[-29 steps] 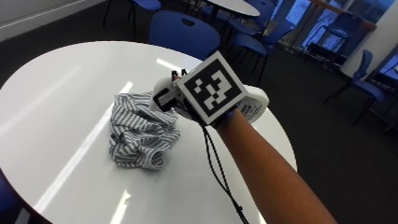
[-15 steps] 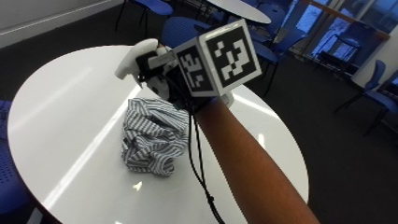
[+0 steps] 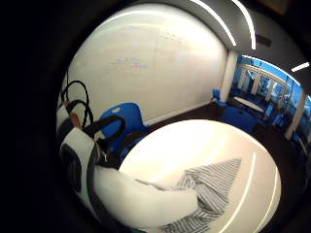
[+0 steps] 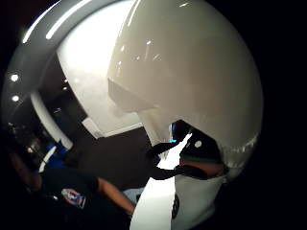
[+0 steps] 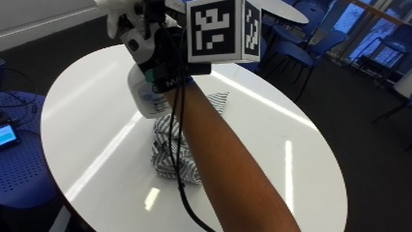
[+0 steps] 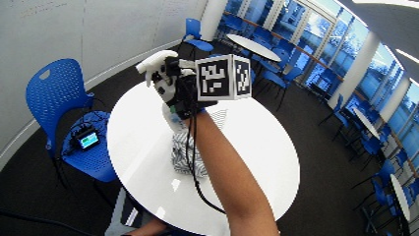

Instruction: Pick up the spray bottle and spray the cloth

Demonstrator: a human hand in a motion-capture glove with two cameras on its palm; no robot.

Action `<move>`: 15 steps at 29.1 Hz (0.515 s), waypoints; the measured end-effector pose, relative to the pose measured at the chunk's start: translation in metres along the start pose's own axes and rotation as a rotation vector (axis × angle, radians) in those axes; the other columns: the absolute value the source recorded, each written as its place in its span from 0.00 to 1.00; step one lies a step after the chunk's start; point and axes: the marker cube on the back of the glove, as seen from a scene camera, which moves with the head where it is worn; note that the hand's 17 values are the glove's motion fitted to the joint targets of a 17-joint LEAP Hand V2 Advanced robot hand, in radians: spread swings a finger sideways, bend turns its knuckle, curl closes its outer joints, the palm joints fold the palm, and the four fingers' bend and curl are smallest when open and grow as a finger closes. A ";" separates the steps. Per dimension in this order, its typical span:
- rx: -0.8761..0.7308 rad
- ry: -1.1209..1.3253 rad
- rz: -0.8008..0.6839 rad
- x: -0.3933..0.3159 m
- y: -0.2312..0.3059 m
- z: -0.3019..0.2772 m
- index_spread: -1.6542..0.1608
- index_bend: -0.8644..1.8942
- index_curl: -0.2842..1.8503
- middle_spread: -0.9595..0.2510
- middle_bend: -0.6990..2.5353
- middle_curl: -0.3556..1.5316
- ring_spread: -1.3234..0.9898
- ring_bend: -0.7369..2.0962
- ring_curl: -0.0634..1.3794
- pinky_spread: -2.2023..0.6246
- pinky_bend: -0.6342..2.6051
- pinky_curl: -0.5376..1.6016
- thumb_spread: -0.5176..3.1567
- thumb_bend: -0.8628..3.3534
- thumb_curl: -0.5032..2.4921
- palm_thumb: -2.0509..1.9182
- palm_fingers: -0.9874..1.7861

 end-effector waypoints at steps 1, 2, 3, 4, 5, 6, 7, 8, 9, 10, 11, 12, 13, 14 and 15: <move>0.008 -0.030 0.021 -0.002 -0.002 0.006 0.75 0.37 0.34 0.60 0.44 0.48 0.47 0.56 0.36 0.66 0.37 0.44 0.44 0.20 0.37 0.71 0.84; 0.016 -0.065 0.046 -0.004 -0.004 0.013 0.75 0.37 0.34 0.60 0.44 0.48 0.47 0.56 0.36 0.66 0.37 0.44 0.44 0.20 0.37 0.71 0.84; 0.023 -0.104 0.073 -0.006 -0.006 0.021 0.75 0.37 0.34 0.60 0.44 0.48 0.47 0.56 0.36 0.66 0.37 0.44 0.44 0.20 0.37 0.71 0.84; 0.031 -0.145 0.101 -0.009 -0.007 0.028 0.75 0.37 0.34 0.60 0.44 0.48 0.47 0.56 0.36 0.66 0.37 0.44 0.44 0.20 0.37 0.71 0.84; 0.039 -0.185 0.129 -0.012 -0.008 0.034 0.75 0.37 0.34 0.60 0.44 0.48 0.47 0.56 0.36 0.66 0.37 0.44 0.44 0.20 0.37 0.71 0.84; 0.048 -0.221 0.156 -0.013 -0.007 0.039 0.75 0.37 0.34 0.60 0.44 0.48 0.47 0.56 0.36 0.66 0.37 0.44 0.44 0.20 0.37 0.71 0.84; 0.058 -0.252 0.183 -0.014 -0.007 0.044 0.75 0.37 0.34 0.60 0.44 0.48 0.47 0.56 0.36 0.66 0.37 0.44 0.44 0.20 0.37 0.71 0.84; 0.068 -0.278 0.211 -0.013 -0.005 0.050 0.75 0.37 0.34 0.60 0.44 0.48 0.47 0.56 0.36 0.66 0.37 0.44 0.44 0.20 0.37 0.71 0.84; 0.077 -0.302 0.240 -0.010 -0.003 0.055 0.75 0.37 0.34 0.60 0.44 0.48 0.47 0.56 0.36 0.66 0.37 0.44 0.44 0.20 0.37 0.71 0.84; 0.083 -0.323 0.269 -0.008 0.000 0.061 0.75 0.37 0.34 0.60 0.44 0.48 0.47 0.56 0.36 0.66 0.37 0.44 0.44 0.20 0.37 0.71 0.84; 0.086 -0.341 0.297 -0.006 0.003 0.066 0.75 0.37 0.34 0.60 0.44 0.48 0.47 0.56 0.36 0.66 0.37 0.44 0.44 0.20 0.37 0.71 0.84; 0.085 -0.354 0.320 -0.004 0.007 0.071 0.75 0.37 0.34 0.60 0.44 0.48 0.47 0.56 0.36 0.66 0.37 0.44 0.44 0.20 0.37 0.71 0.84; 0.081 -0.363 0.339 -0.002 0.011 0.076 0.75 0.36 0.34 0.60 0.44 0.48 0.47 0.56 0.36 0.66 0.37 0.44 0.44 0.20 0.37 0.71 0.84; 0.075 -0.369 0.358 -0.002 0.015 0.080 0.75 0.36 0.34 0.60 0.44 0.48 0.47 0.56 0.36 0.66 0.37 0.44 0.44 0.20 0.37 0.71 0.84; 0.066 -0.374 0.376 -0.002 0.019 0.083 0.75 0.36 0.34 0.60 0.44 0.48 0.47 0.56 0.36 0.66 0.37 0.44 0.44 0.20 0.37 0.71 0.84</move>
